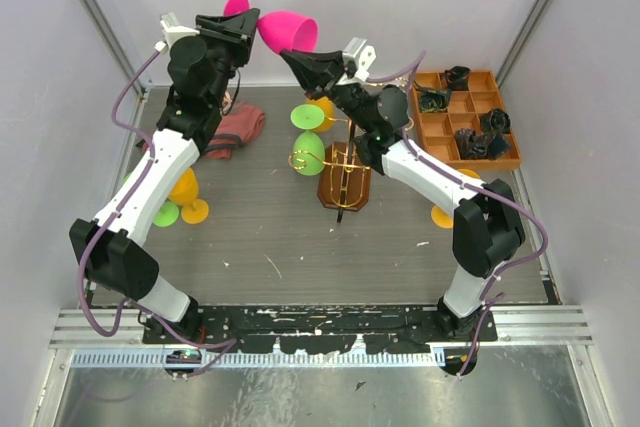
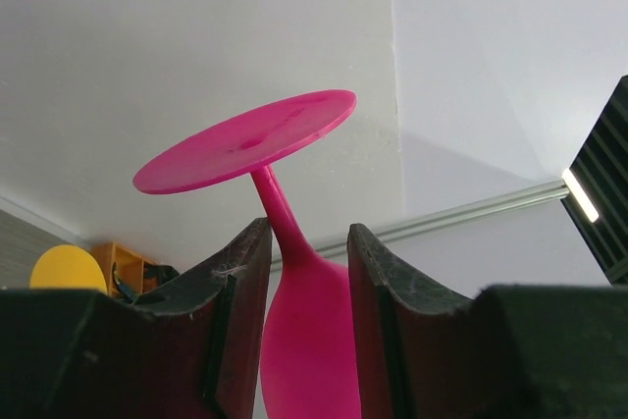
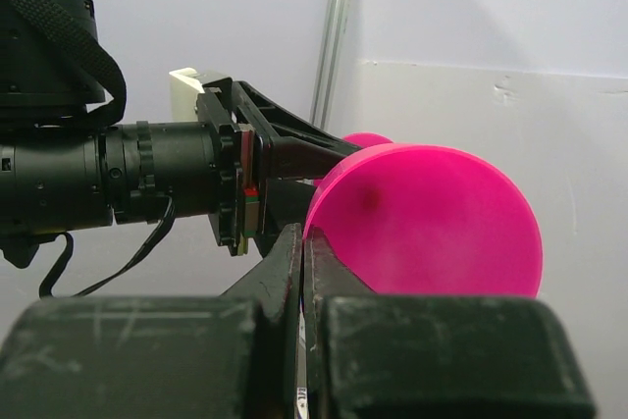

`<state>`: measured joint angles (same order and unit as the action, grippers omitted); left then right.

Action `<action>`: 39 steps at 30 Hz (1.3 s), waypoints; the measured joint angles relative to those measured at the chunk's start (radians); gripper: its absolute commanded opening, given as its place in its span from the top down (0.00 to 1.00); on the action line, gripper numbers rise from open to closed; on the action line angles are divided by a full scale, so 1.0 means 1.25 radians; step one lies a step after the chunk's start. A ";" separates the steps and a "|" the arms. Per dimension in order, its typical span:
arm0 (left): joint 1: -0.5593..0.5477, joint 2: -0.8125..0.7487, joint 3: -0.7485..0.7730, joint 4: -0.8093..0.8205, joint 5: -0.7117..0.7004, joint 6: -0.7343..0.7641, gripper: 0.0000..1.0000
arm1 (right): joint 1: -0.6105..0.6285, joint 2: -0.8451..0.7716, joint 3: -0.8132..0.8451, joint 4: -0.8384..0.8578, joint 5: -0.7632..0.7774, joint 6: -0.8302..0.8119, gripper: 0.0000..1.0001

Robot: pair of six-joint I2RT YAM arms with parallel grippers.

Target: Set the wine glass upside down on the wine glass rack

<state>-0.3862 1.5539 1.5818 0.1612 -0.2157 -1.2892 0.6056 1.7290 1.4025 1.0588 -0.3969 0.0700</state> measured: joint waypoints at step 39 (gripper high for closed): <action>0.081 0.010 0.183 -0.008 0.175 0.537 0.97 | 0.005 -0.112 -0.007 -0.334 0.085 -0.193 0.04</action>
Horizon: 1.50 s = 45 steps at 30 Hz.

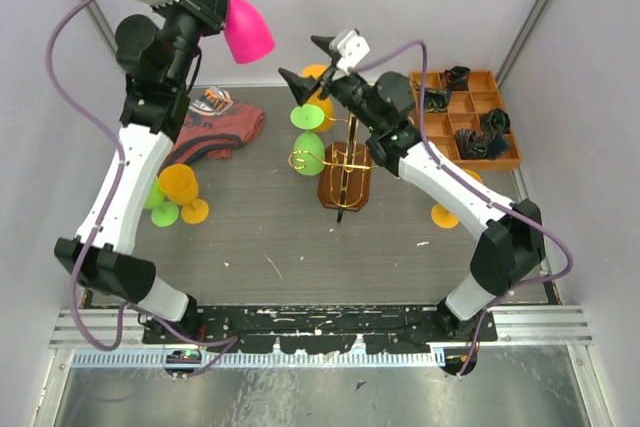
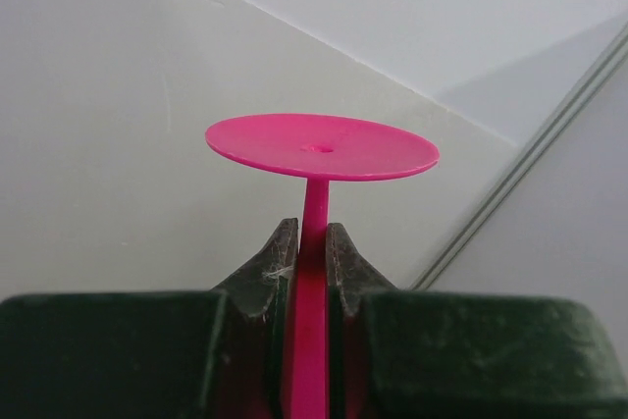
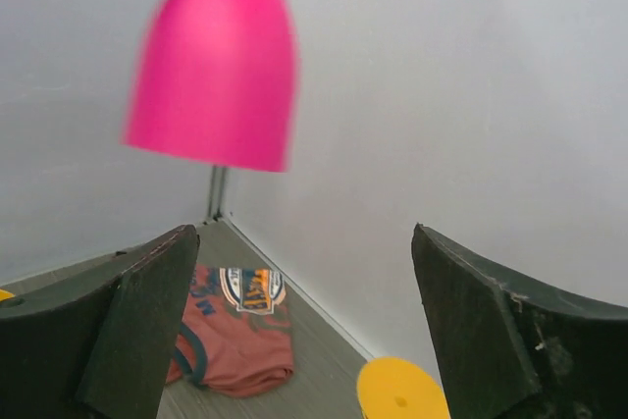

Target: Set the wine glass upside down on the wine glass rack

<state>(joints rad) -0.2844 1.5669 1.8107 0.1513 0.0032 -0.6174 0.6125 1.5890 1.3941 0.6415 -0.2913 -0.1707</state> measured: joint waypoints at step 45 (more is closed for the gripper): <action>-0.270 -0.667 -1.143 0.318 0.137 0.321 1.00 | -0.246 0.026 0.141 -0.405 0.222 -0.003 0.02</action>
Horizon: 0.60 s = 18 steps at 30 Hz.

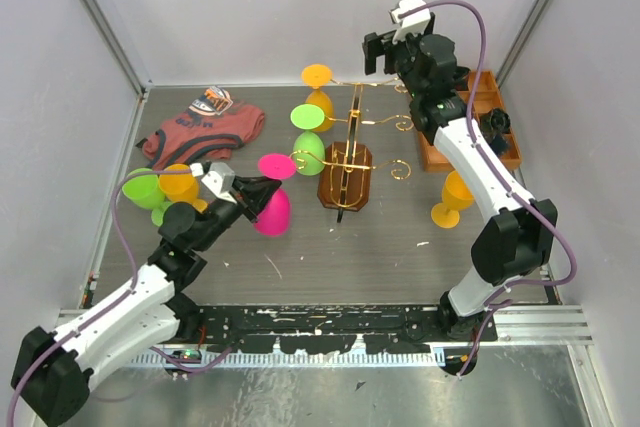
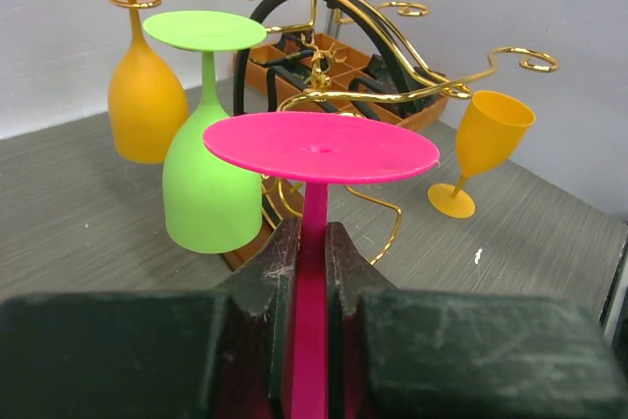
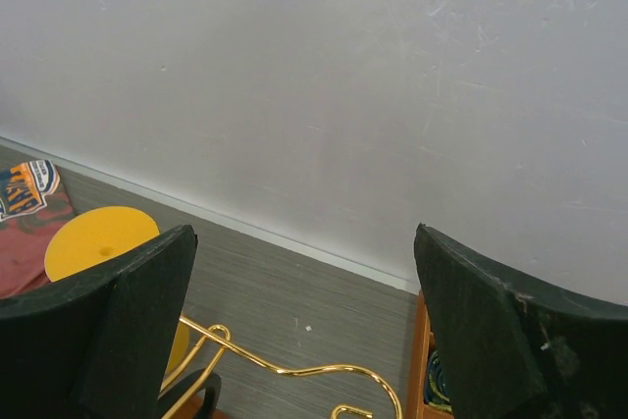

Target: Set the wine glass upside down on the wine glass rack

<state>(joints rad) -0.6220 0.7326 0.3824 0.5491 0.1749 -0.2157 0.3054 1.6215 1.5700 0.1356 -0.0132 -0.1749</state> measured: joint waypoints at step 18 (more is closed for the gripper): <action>-0.065 0.226 -0.008 0.299 -0.038 0.027 1.00 | 0.000 -0.025 -0.029 0.007 0.013 -0.049 0.01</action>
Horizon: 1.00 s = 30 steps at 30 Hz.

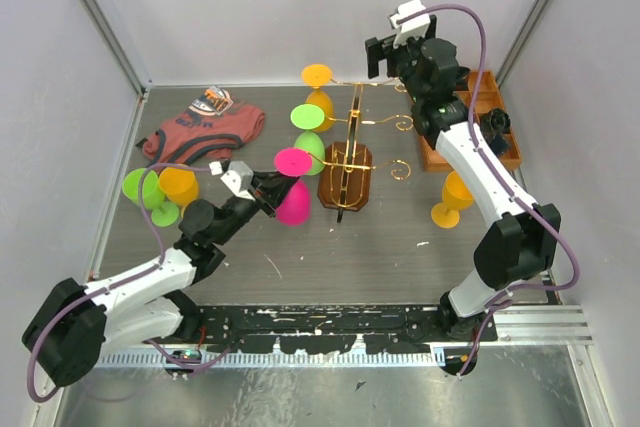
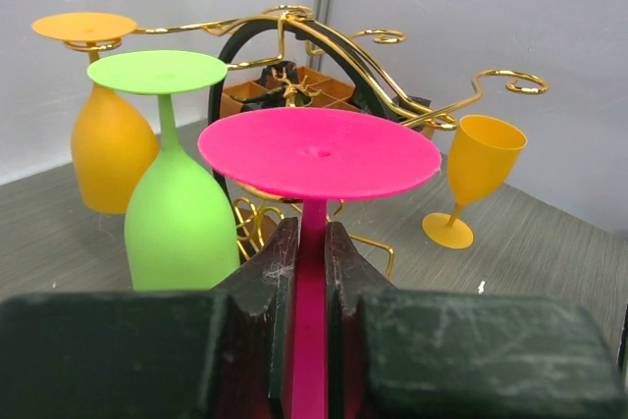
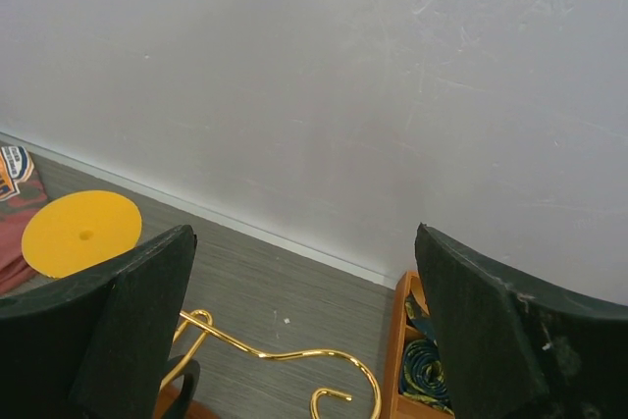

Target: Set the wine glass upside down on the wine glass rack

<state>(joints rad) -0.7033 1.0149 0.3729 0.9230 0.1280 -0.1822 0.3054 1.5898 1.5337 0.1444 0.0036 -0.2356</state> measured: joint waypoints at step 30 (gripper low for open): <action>-0.073 0.225 0.046 0.190 -0.183 0.050 1.00 | -0.016 -0.021 -0.036 -0.002 0.015 -0.020 0.00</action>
<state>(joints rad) -0.7948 1.2961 0.4305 1.1606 -0.1013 -0.1192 0.2848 1.5635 1.4883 0.1417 0.0223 -0.2607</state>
